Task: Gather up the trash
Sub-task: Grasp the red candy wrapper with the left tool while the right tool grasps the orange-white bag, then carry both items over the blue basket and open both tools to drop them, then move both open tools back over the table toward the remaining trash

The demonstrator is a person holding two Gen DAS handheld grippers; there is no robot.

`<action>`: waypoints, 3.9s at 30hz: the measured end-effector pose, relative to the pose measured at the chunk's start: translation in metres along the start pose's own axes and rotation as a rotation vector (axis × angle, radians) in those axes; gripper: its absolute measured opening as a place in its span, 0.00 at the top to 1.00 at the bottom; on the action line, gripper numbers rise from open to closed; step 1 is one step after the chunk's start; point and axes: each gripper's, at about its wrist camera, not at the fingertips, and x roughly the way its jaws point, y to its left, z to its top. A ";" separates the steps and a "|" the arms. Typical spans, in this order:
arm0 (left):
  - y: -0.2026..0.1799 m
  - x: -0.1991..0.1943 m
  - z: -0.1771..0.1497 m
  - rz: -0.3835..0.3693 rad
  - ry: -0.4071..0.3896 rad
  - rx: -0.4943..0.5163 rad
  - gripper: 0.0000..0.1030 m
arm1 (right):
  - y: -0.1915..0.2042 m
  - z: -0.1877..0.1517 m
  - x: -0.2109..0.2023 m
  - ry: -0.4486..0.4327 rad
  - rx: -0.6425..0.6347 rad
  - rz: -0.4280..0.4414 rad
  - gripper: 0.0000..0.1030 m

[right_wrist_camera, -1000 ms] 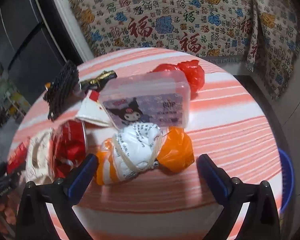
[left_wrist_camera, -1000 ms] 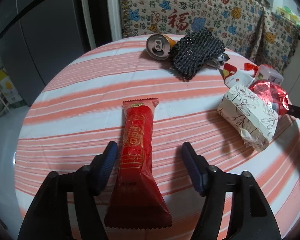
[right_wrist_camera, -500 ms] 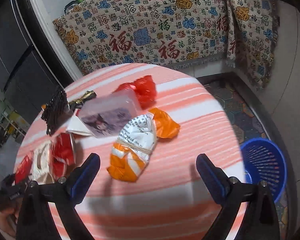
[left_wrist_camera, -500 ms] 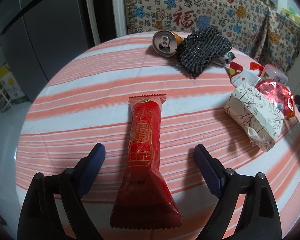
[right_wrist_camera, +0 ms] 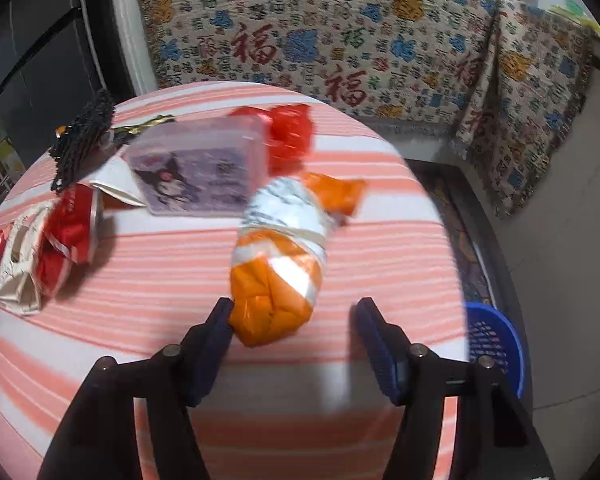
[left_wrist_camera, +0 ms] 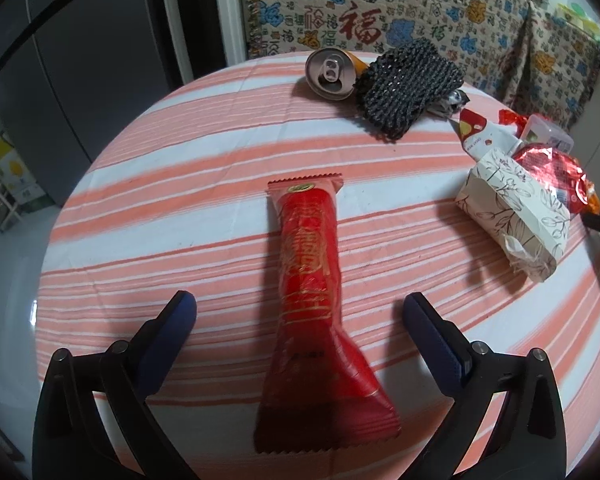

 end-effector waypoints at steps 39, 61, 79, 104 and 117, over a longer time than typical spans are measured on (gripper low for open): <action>-0.029 -0.065 0.028 -0.251 -0.175 -0.052 0.88 | -0.035 0.030 -0.068 -0.092 -0.020 0.162 0.62; -0.377 -0.072 0.050 -0.592 -0.120 0.302 0.89 | -0.234 -0.044 -0.102 -0.139 0.244 0.018 0.62; -0.496 0.019 0.033 -0.618 0.030 0.331 0.89 | -0.313 -0.064 -0.047 -0.058 0.325 0.027 0.61; -0.527 0.064 0.014 -0.579 0.097 0.356 0.32 | -0.340 -0.072 -0.004 0.022 0.446 0.070 0.41; -0.446 -0.038 0.016 -0.589 -0.052 0.332 0.22 | -0.312 -0.043 -0.052 -0.148 0.350 -0.029 0.41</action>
